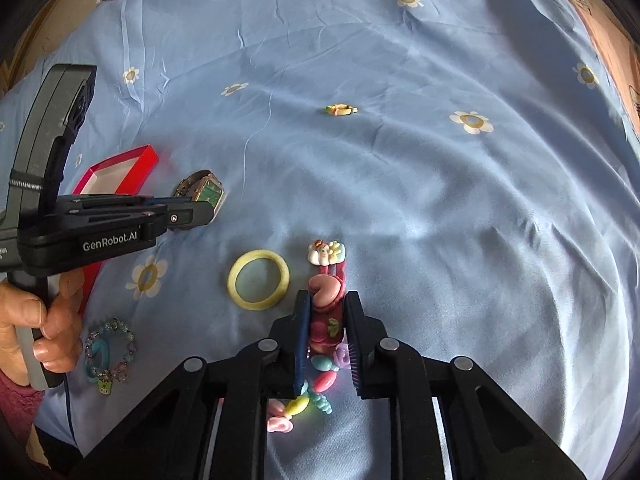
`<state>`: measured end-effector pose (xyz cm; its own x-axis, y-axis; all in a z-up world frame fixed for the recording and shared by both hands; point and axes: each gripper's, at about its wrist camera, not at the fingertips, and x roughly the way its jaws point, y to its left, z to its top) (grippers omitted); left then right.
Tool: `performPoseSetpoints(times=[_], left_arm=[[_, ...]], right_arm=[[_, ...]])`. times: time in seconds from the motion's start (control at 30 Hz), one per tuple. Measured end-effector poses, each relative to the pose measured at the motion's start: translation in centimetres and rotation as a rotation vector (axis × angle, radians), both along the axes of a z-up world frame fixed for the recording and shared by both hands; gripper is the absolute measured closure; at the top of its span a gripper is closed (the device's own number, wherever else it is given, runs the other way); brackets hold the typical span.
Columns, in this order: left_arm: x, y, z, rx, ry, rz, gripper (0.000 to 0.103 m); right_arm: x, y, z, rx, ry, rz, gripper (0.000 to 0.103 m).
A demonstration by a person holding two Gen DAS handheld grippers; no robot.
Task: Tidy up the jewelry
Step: 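Grasp the gold watch with the left tool while the right tool grasps the pink hair clip, then carry the gold watch and pink hair clip over the red box lid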
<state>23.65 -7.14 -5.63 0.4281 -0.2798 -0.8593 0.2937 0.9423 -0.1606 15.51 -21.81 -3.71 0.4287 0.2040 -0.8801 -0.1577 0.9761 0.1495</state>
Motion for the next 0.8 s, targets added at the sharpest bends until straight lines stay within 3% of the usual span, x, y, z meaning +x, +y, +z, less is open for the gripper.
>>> performPoseSetpoints(times=[0.33,0.8], left_arm=[[-3.4,2.9,2.2,-0.043,-0.031,0.032,0.096],[-9.0,8.3,6.0,-0.089,-0.096,0.114,0.096]], right_arm=[[-0.8,-0.1,2.6,0.119,-0.047,-0.038,0.087],[-2.5,5.4,4.2,0.162,-0.057,0.067,0.087]])
